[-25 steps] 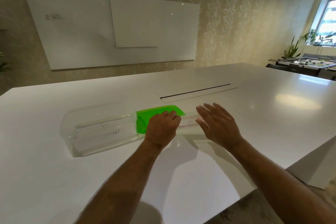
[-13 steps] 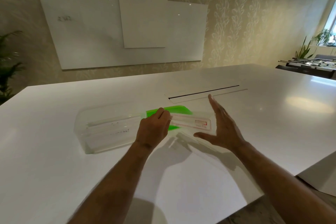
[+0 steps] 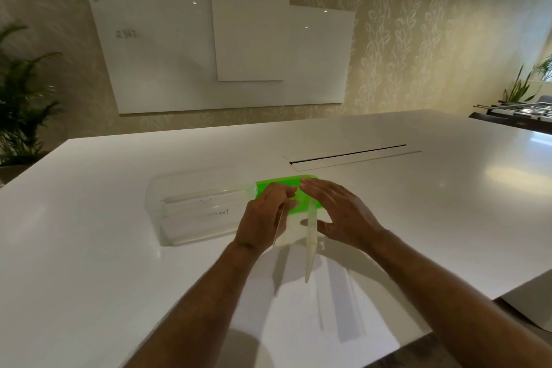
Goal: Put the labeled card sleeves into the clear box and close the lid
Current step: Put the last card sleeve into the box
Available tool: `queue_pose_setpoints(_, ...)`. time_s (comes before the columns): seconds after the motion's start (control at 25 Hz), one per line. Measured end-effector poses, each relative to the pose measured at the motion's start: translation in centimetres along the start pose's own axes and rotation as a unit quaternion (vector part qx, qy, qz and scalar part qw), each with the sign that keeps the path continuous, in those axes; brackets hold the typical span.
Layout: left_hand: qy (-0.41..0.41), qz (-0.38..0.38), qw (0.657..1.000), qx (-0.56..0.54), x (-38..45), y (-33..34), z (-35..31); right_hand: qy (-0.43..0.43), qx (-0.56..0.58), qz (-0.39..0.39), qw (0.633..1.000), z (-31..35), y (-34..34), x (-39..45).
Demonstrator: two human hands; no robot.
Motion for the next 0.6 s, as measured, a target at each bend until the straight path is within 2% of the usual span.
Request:
queue_pose_setpoints(0.24,-0.074,0.016,0.993,-0.092,-1.0,-0.7,1.7,-0.034,-0.030,0.018,0.999,1.0,0.2,0.6)
queue_pose_setpoints(0.4,-0.117,0.012,0.957,-0.265,-2.4,-1.9,2.9,0.003,-0.037,0.050,0.998,0.5,0.4,1.8)
queue_pose_setpoints(0.52,-0.079,0.016,0.982,-0.173,-3.5,-4.4,2.7,0.011,-0.039,0.059,0.997,0.2,0.0,2.8)
queue_pose_setpoints(0.6,-0.087,0.015,0.984,-0.152,-4.2,-5.7,3.1,0.015,-0.033,0.075,0.997,0.0,0.0,3.5)
Point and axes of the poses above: each hand's wrist, its own x-axis towards the middle knuckle, its own y-axis out of the palm, z = x × y, the point moved 9 cm from there along x, towards the middle knuckle, and after that the axes turned 12 degrees about z, right-handed, at the moved point
